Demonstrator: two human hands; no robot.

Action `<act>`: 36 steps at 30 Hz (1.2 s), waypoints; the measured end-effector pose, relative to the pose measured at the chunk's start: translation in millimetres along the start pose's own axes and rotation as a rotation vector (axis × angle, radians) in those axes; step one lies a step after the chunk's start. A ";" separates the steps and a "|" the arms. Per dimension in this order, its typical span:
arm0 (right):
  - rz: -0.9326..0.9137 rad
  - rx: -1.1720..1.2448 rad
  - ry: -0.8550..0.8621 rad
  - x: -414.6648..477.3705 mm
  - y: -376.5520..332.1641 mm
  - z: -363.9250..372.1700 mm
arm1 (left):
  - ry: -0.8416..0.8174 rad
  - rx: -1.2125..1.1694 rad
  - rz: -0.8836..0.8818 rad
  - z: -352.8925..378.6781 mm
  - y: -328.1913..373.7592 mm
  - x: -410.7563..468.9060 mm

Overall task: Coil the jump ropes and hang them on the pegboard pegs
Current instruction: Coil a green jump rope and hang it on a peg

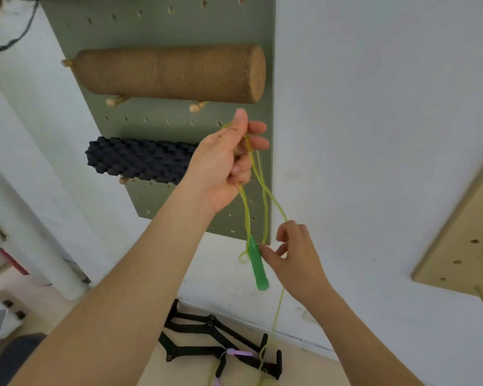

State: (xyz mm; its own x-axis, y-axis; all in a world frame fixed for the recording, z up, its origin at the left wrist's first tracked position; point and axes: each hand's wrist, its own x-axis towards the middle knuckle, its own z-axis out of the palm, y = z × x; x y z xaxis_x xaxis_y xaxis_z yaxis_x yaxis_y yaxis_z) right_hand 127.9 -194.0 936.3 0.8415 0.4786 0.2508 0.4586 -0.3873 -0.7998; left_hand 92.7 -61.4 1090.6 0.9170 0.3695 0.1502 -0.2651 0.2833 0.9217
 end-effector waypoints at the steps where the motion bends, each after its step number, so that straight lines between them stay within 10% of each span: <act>1: 0.022 0.033 0.004 1.9 -0.5 -1.0 | -0.002 -0.004 -0.009 -0.5 0.9 -0.2; 7: 0.049 0.036 -0.066 21.1 9.7 2.8 | -0.028 -0.120 -0.040 1.6 0.1 1.5; 17: 0.274 0.740 -0.708 7.3 -13.3 -27.0 | 0.071 -0.198 0.024 -24.9 4.5 11.9; 23: 0.274 0.406 -0.427 2.9 32.0 -41.9 | 0.167 0.029 0.113 -62.3 32.4 11.2; 26: 0.321 0.333 -0.454 1.8 30.9 -48.4 | 0.290 0.476 0.096 -85.0 25.3 16.3; 29: 0.394 0.766 -0.427 5.7 -6.4 -49.7 | 0.176 1.487 -0.199 -106.3 -19.0 11.2; 31: 0.437 1.036 -0.393 14.1 -34.2 -46.4 | 0.024 1.720 -0.368 -110.0 -49.2 -8.4; 36: 0.575 1.447 -0.322 49.7 -71.7 -28.7 | -0.338 0.637 -0.303 -84.3 -83.2 -82.3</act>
State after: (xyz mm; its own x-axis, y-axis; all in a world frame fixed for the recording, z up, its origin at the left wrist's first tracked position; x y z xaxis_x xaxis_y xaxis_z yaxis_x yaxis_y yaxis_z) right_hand 145.0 -165.0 1021.8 0.6205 0.7511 -0.2254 -0.6904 0.3869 -0.6113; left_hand 14.1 -40.8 971.4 0.9902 0.0383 -0.1345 0.1398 -0.2713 0.9523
